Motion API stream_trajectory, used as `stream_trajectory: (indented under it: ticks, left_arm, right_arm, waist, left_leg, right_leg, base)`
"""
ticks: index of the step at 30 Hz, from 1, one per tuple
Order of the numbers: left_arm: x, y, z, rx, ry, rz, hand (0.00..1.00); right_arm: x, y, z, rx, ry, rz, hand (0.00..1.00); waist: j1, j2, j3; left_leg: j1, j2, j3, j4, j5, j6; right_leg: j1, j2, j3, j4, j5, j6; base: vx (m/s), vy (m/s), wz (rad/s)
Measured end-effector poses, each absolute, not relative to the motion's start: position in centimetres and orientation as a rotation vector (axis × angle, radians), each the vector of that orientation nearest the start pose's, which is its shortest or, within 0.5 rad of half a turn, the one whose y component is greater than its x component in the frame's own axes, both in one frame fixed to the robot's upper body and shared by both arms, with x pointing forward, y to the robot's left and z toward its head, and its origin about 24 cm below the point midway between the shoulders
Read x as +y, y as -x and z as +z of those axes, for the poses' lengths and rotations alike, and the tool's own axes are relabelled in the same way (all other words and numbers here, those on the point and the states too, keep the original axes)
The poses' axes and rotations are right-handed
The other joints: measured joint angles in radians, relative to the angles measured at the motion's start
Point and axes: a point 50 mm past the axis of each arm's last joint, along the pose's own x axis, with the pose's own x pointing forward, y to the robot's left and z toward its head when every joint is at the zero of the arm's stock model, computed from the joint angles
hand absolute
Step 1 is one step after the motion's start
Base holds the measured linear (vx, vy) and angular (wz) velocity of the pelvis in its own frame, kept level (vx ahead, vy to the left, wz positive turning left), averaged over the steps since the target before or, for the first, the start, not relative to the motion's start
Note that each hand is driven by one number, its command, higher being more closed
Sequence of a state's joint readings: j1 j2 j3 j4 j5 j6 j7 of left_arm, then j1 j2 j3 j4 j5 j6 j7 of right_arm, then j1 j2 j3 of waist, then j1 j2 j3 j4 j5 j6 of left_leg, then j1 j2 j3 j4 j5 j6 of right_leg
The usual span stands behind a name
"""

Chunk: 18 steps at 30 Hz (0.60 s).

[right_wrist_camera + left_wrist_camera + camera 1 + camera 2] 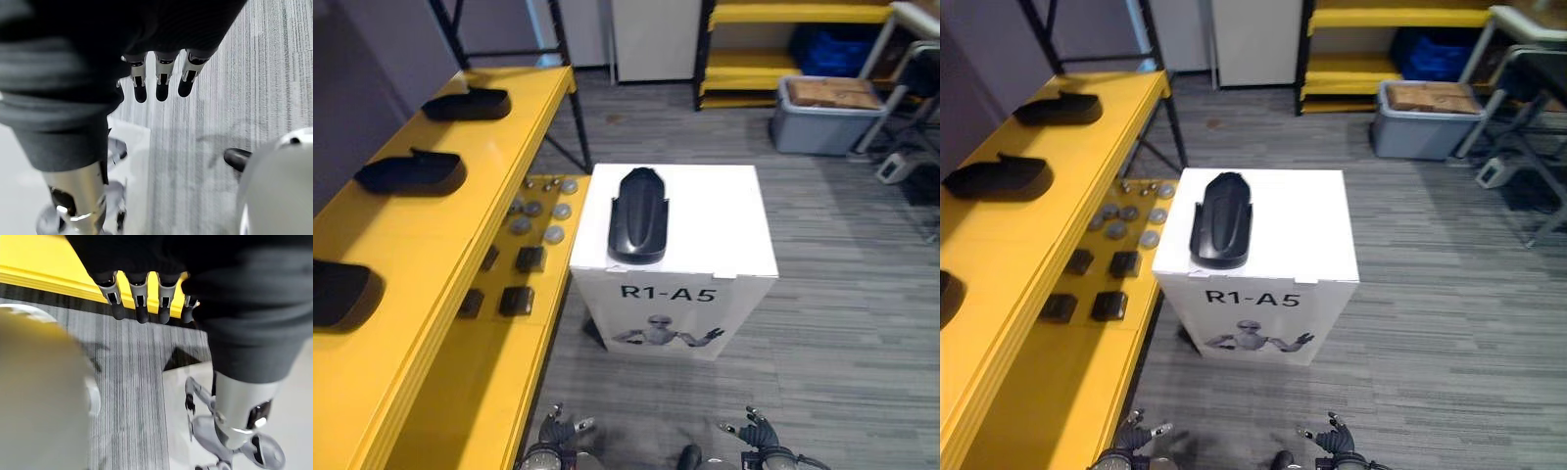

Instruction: Walk over and take plastic housings, then place them on the shelf

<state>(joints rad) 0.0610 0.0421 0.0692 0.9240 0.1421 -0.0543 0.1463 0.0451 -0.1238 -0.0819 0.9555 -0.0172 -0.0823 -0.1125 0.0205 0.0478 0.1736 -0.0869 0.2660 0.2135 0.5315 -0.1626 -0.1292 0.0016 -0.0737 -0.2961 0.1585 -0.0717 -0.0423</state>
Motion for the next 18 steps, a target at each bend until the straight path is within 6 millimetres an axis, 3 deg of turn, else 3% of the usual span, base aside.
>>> stream_trajectory:
  ticks: [2,3,4,6,9,18]
  left_arm:
    - [18.4,-13.2,-14.4,0.923,-0.199,0.162,0.00]
    - [18.2,-13.0,-14.5,0.927,-0.196,0.159,0.00]
    - [18.3,-13.1,-14.5,0.929,-0.205,0.157,0.00]
    - [18.5,-13.1,-14.5,0.930,-0.215,0.152,0.00]
    - [18.4,-12.6,-14.7,0.941,-0.211,0.154,0.00]
    - [18.9,-11.8,-15.0,0.977,-0.217,0.160,0.00]
  right_arm:
    - [-21.7,-13.2,-14.1,0.909,0.138,-0.259,0.00]
    - [-22.1,-13.0,-14.0,0.912,0.147,-0.267,0.00]
    - [-22.2,-12.8,-14.1,0.921,0.146,-0.272,0.00]
    - [-21.9,-12.2,-14.3,0.931,0.125,-0.280,0.00]
    - [-22.0,-12.1,-14.3,0.932,0.121,-0.284,0.00]
    - [-22.3,-12.3,-14.2,0.923,0.103,-0.316,0.00]
  waist:
    - [-0.005,0.008,-0.003]
    - [-0.007,0.030,-0.007]
    - [-0.002,0.032,-0.004]
    - [-0.006,0.011,-0.019]
    - [-0.006,0.011,-0.025]
    - [-0.008,0.000,-0.059]
  left_leg:
    - [0.003,-0.057,-0.026,-0.129,0.006,0.017]
    - [0.005,-0.072,-0.037,-0.204,0.046,0.037]
    - [0.018,-0.071,-0.026,-0.205,0.024,0.049]
    - [0.043,-0.115,-0.016,-0.260,0.026,0.062]
    - [0.093,-0.159,0.000,-0.337,0.053,0.085]
    - [0.153,-0.187,-0.006,-0.446,0.089,0.082]
  right_leg:
    - [-0.004,-0.002,0.017,0.030,-0.016,0.019]
    - [-0.017,0.011,0.024,0.055,-0.033,0.041]
    - [-0.021,0.010,0.046,0.081,-0.046,0.054]
    - [-0.013,-0.027,0.053,0.079,-0.042,0.063]
    - [-0.006,-0.057,0.064,0.071,-0.038,0.071]
    - [0.055,-0.054,0.044,-0.014,-0.028,0.094]
  base:
    - [-0.02,0.131,-0.43]
    - [-0.03,0.158,-0.40]
    - [0.01,0.150,-0.20]
    - [0.09,0.137,-0.04]
    - [0.11,0.124,-0.01]
    - [0.12,0.015,0.03]
